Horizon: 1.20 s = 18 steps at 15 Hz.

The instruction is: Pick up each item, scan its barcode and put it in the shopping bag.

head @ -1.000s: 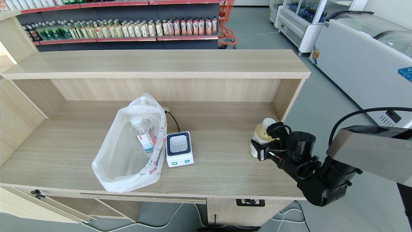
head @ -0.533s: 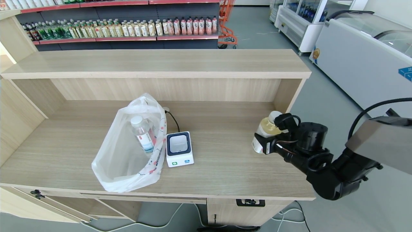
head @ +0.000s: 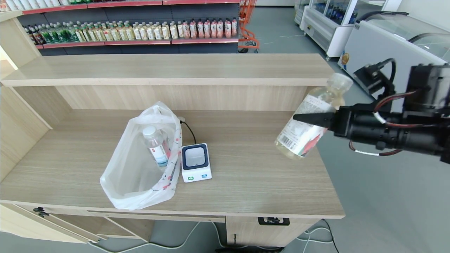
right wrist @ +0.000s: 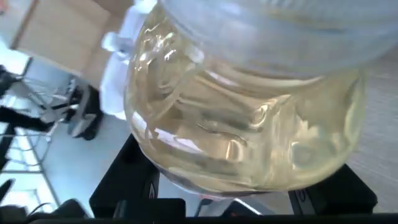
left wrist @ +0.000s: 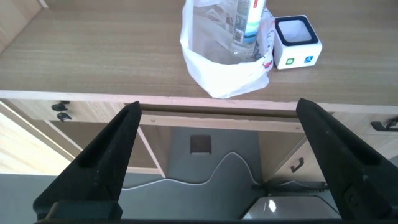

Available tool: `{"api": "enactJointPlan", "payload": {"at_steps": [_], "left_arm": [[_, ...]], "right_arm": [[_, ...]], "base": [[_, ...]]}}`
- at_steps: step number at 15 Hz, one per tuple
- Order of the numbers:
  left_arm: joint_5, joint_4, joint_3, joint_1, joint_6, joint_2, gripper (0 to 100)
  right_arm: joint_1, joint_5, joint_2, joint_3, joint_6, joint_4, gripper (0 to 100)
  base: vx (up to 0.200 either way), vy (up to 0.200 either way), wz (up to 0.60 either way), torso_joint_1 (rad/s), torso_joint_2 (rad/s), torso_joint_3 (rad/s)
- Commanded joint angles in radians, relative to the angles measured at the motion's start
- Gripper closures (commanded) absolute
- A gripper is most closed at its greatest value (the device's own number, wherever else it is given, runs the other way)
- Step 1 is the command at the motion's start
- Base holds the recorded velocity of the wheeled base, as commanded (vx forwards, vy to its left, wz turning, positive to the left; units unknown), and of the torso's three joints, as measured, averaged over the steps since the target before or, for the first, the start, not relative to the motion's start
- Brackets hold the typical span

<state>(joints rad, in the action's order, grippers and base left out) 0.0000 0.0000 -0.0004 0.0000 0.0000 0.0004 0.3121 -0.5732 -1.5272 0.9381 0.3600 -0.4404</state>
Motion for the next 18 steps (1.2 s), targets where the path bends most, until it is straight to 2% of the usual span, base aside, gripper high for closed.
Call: {"api": "enactJointPlan", "payload": {"at_steps": [1, 3, 7, 14, 18], "left_arm": [[0.000, 0.000, 0.000, 0.000, 0.000, 0.000, 0], [0.000, 0.000, 0.000, 0.000, 0.000, 0.000, 0], [0.000, 0.000, 0.000, 0.000, 0.000, 0.000, 0], [0.000, 0.000, 0.000, 0.000, 0.000, 0.000, 0], [0.000, 0.000, 0.000, 0.000, 0.000, 0.001, 0]], "right_arm": [[0.012, -0.194, 0.249, 0.044, 0.125, 0.065, 100], [0.039, -0.309, 0.299, 0.028, 0.175, 0.063, 100], [0.078, -0.441, 0.346, -0.010, 0.181, 0.066, 100], [0.196, -0.455, 0.378, -0.008, 0.231, 0.068, 100], [0.203, -0.455, 0.380, -0.010, 0.232, 0.069, 100]], "base": [[0.000, 0.000, 0.00, 0.000, 0.00, 0.000], [0.000, 0.000, 0.00, 0.000, 0.00, 0.000], [0.000, 0.000, 0.00, 0.000, 0.00, 0.000], [0.000, 0.000, 0.00, 0.000, 0.00, 0.000], [0.000, 0.000, 0.00, 0.000, 0.00, 0.000]]}}
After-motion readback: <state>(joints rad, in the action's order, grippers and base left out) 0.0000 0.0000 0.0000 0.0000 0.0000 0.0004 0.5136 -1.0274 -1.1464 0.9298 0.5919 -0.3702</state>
